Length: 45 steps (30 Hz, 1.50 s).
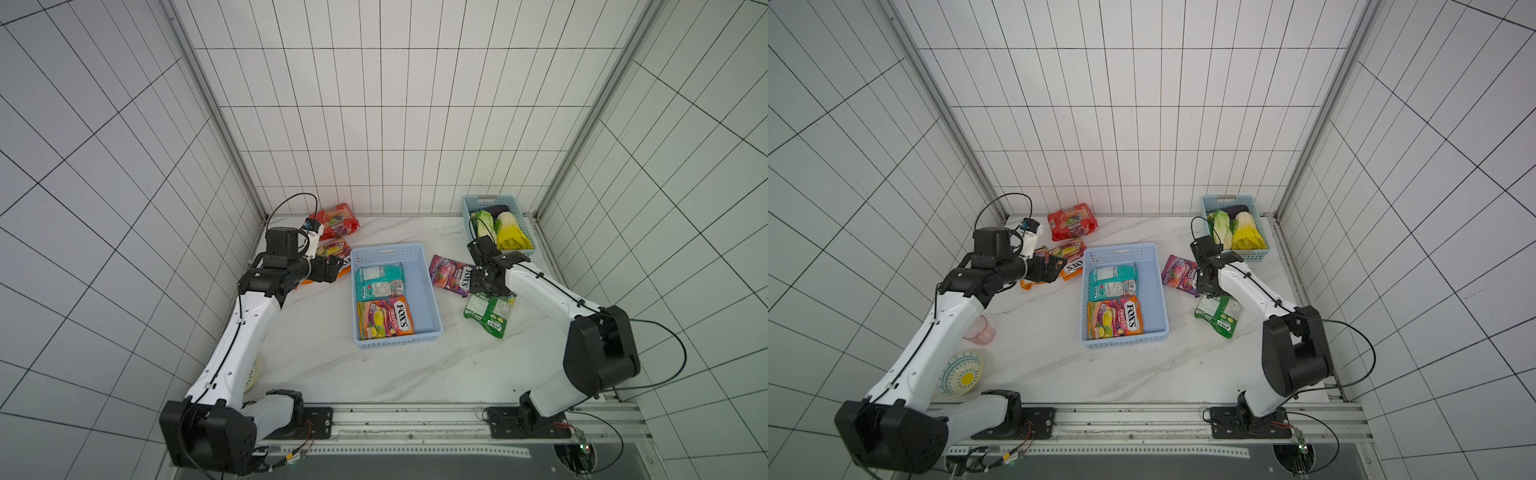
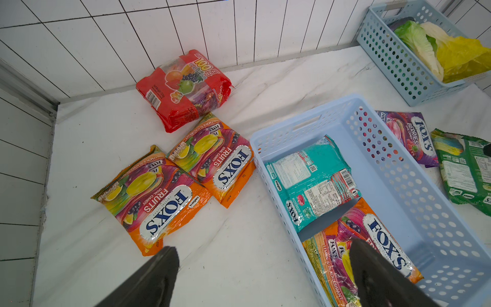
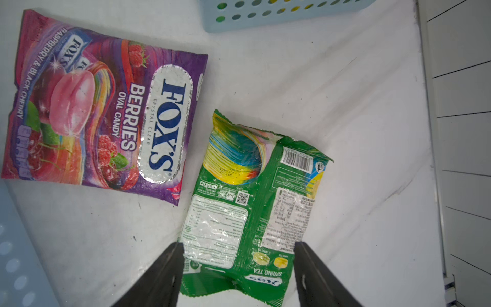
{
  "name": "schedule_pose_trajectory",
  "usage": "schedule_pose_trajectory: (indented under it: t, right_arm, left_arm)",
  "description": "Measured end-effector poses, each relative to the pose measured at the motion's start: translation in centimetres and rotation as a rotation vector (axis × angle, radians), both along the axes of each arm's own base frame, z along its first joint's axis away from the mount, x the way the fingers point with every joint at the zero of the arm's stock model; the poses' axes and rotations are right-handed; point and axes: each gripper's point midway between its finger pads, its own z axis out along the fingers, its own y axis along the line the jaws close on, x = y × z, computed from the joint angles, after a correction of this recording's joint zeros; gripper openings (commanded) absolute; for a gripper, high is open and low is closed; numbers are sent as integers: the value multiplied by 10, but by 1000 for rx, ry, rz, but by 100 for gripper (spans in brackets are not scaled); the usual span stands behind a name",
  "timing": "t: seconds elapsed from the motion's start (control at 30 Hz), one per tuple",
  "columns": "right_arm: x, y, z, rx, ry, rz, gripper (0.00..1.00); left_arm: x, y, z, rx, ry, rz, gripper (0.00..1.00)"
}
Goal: Put the candies in the basket
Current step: Pick up the candy at the center of the board.
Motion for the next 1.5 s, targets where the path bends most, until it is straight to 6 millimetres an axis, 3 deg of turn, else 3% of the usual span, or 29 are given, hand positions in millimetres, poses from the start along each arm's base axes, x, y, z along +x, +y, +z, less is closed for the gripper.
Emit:
schedule_pose_trajectory:
  t: [0.33,0.8,1.3,1.5]
  right_arm:
    - [20,5,-43,26,77,-71,57]
    - [28,11,-77,55,118,-93,55]
    - [31,6,-70,46,56,-75,3]
    - [22,4,-63,44,73,-48,0]
  left_arm:
    - [-1,0,-1,-1,1,0,98]
    - [-1,-2,-1,-9,3,-10,98]
    - [1,0,-3,-15,10,-6,97]
    - [1,2,-3,-18,10,-3,97]
